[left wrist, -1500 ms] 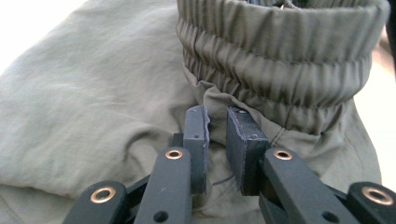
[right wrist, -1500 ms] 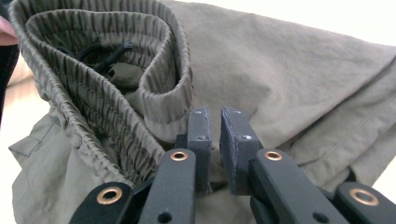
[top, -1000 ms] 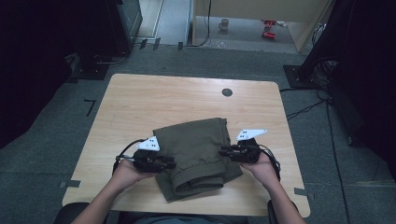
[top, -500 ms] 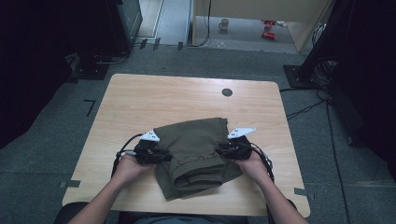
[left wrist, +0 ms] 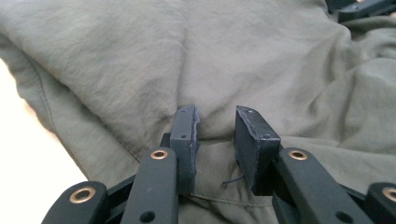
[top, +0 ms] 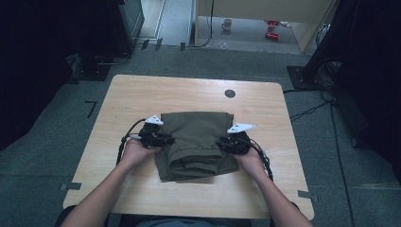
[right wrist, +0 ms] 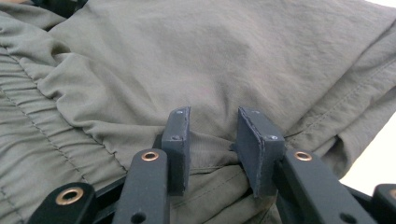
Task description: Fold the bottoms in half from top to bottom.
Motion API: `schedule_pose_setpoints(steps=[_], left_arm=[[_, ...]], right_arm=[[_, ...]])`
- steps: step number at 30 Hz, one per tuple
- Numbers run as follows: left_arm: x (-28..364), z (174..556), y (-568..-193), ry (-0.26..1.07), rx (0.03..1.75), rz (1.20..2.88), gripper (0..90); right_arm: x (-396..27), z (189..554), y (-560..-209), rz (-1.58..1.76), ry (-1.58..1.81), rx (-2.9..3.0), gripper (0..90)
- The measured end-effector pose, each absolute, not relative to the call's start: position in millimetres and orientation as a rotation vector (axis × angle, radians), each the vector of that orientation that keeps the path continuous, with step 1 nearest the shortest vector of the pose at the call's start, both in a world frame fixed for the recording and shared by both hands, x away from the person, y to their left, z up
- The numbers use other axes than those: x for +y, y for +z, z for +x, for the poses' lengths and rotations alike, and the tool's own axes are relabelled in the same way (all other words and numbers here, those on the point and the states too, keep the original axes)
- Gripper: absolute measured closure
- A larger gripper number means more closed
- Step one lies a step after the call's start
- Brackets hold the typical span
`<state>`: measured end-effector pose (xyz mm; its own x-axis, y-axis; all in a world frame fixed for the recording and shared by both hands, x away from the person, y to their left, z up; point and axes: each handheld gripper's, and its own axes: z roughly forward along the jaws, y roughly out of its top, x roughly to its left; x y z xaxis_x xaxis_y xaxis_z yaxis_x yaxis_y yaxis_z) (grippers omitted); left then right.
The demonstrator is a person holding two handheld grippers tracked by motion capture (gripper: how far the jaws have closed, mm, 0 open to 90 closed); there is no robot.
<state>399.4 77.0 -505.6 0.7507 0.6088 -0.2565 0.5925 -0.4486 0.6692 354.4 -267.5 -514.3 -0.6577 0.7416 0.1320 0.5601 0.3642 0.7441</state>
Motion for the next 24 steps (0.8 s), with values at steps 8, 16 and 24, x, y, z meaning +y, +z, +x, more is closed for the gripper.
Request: schedule_pose_setpoints(steps=[8, 16, 24], left_arm=[[76.3, 433.5, -507.2, 0.082, 0.903, 2.147, 69.6], [73.6, 458.9, -506.7, 0.208, 0.881, 2.166, 67.4], [75.2, 454.0, -485.8, 0.193, 0.922, 2.127, 60.9]], right_arm=[[-262.0, 381.1, -514.5, 1.205, 1.151, 2.355, 64.6], [-258.3, 400.0, -516.7, 1.239, 1.169, 2.303, 63.3], [-261.3, 398.5, -501.7, 1.297, 1.195, 2.267, 51.6]])
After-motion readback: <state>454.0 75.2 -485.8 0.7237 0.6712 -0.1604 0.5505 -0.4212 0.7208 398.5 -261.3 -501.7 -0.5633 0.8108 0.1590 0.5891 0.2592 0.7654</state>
